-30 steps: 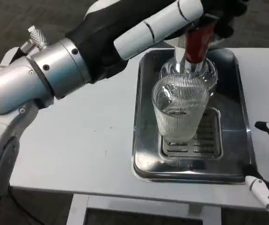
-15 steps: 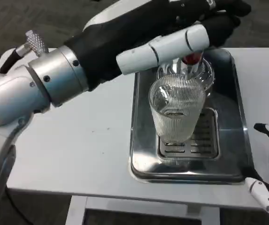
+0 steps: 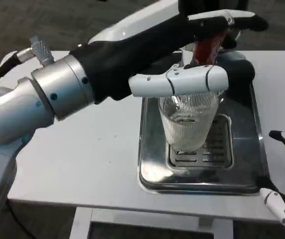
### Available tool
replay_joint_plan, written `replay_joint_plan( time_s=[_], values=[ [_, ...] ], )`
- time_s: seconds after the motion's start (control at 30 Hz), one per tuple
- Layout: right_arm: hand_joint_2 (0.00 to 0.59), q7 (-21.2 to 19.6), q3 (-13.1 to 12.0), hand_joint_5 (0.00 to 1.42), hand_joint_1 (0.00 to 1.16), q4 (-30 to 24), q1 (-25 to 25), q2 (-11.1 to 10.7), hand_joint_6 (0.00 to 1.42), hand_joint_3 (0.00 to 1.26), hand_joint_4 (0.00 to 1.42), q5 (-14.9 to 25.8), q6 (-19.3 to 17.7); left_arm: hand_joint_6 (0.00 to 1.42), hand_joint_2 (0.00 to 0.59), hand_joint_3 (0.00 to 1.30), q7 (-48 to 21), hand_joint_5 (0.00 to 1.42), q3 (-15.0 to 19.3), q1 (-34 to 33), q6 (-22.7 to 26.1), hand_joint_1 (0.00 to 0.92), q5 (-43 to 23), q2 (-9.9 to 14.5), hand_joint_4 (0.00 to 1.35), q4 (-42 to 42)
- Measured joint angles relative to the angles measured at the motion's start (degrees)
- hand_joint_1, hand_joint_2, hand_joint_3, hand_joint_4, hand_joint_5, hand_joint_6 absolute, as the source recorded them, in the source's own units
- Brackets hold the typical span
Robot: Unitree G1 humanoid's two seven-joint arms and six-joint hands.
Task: Grasp the cup under the faucet to collect the drink, then remove the cup.
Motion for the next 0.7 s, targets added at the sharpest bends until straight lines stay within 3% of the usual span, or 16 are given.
replay_joint_plan(
  time_s=[0.7],
  values=[
    [0.452,0.01,-0.38,0.00,0.37,0.00,-0.37,-0.29,0.11,0.10,0.00,0.40,1.14,0.18,0.134,0.14,-0.03,0.15,-0.69,0.48,-6.42,0.000,8.72,0.60,0.05,-0.86]
  ],
)
